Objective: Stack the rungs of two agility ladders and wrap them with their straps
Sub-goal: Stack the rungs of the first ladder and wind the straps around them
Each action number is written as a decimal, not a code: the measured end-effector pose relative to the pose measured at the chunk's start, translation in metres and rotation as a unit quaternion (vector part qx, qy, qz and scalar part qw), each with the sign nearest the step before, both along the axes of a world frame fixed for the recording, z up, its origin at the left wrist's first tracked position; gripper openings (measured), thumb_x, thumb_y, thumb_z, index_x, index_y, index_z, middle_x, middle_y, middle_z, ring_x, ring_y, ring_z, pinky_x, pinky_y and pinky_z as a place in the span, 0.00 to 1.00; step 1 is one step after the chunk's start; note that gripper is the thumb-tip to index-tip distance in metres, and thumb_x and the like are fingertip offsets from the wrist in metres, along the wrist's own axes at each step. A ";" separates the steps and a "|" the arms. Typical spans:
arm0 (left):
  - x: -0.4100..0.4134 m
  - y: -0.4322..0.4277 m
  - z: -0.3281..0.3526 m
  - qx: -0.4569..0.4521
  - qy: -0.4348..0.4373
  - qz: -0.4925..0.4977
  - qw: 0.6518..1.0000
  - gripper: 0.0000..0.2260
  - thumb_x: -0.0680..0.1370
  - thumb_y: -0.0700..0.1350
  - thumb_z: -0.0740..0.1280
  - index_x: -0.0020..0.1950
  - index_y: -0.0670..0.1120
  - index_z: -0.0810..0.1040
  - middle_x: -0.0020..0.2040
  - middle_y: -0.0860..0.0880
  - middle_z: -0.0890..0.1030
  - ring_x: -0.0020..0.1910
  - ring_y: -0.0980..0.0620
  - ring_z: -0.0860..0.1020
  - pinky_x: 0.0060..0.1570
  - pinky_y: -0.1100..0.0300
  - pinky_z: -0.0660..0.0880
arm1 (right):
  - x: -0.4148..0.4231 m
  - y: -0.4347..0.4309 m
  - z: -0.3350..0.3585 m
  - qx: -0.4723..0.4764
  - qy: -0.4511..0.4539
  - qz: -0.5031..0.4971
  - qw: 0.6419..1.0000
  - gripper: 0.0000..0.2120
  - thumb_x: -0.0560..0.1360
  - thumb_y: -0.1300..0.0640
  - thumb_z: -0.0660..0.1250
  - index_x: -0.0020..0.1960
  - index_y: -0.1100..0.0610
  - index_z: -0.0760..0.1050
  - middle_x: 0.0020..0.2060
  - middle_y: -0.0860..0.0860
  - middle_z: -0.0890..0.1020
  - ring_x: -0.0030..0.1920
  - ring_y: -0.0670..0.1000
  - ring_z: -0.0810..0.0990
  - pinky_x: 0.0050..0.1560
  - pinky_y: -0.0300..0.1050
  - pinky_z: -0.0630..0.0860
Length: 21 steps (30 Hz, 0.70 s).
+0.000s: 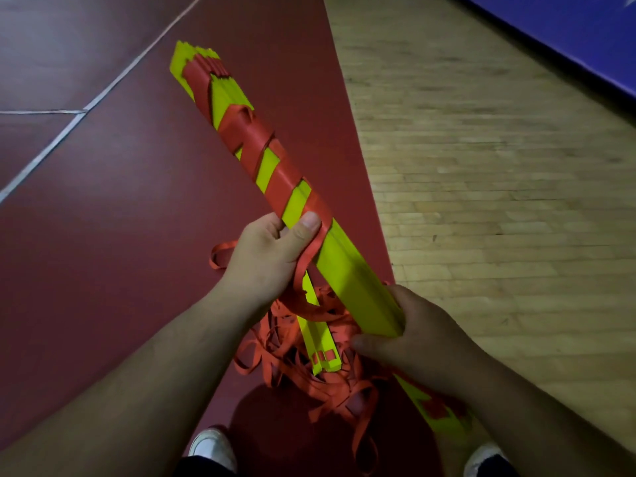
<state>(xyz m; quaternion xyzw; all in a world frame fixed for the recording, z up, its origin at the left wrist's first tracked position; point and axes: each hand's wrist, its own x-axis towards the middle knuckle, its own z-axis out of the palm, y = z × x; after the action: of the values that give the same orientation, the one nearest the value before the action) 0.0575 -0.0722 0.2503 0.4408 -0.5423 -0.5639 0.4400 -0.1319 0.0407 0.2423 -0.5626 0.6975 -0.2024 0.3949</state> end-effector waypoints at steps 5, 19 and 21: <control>0.005 -0.004 -0.004 0.059 0.124 -0.094 0.986 0.16 0.73 0.46 0.73 0.57 0.41 0.79 0.53 0.40 0.85 0.50 0.46 0.84 0.48 0.53 0.81 | -0.005 0.000 0.002 -0.037 -0.071 -0.020 0.997 0.21 0.60 0.38 0.75 0.51 0.41 0.79 0.38 0.48 0.86 0.37 0.47 0.85 0.43 0.53 0.83; 0.016 0.000 0.010 0.040 0.066 -0.237 0.968 0.13 0.78 0.46 0.61 0.61 0.43 0.73 0.38 0.45 0.85 0.32 0.54 0.82 0.33 0.64 0.78 | -0.008 -0.002 0.005 0.030 -0.251 0.013 0.967 0.11 0.65 0.49 0.77 0.46 0.41 0.82 0.37 0.54 0.86 0.34 0.54 0.85 0.36 0.46 0.79; 0.017 -0.001 0.010 0.030 0.045 -0.235 0.970 0.13 0.78 0.47 0.61 0.61 0.45 0.72 0.35 0.46 0.84 0.30 0.55 0.81 0.32 0.64 0.77 | -0.009 -0.002 0.006 0.017 -0.230 0.019 0.973 0.11 0.66 0.49 0.77 0.46 0.39 0.81 0.38 0.53 0.86 0.34 0.51 0.85 0.36 0.45 0.79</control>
<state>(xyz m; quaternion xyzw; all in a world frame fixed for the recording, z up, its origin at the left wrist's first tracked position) 0.0745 -0.0730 0.2602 0.2882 -0.5932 -0.6869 0.3053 -0.1404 0.0384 0.2485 -0.5070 0.5807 -0.3070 0.5581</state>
